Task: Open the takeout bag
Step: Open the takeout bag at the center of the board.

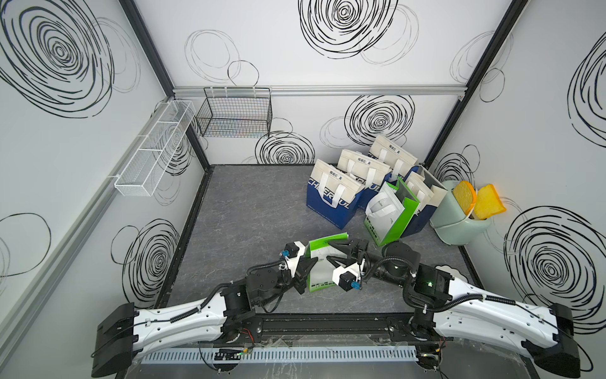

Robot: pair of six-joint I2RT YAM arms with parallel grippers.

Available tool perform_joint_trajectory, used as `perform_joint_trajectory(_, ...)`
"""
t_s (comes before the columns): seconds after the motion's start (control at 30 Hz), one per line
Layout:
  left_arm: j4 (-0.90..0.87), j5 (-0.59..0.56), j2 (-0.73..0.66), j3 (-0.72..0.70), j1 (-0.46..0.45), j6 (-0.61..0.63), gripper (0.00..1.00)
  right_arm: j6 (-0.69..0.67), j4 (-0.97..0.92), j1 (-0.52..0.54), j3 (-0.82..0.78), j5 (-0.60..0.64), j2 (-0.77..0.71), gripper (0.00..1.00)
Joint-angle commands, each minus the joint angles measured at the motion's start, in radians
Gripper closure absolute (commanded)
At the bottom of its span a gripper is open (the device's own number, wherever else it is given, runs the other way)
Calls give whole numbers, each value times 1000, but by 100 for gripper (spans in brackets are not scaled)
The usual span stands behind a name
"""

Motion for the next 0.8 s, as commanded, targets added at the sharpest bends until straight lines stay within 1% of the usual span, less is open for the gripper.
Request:
perform_joint_trajectory(0.0,56,27,1,18,8,-8,100,-24,71,12,-1,4,25,50)
perform_joint_trajectory(0.4,91,125,-3,9,9,53,100,-67,130,12,22,34,133,50)
perform_joint_trajectory(0.67,93,132,-5,7,9,70,100,-94,209,12,30,90,167,49)
perform_joint_trajectory(0.77,94,136,-2,9,9,69,100,-116,232,16,25,118,184,45)
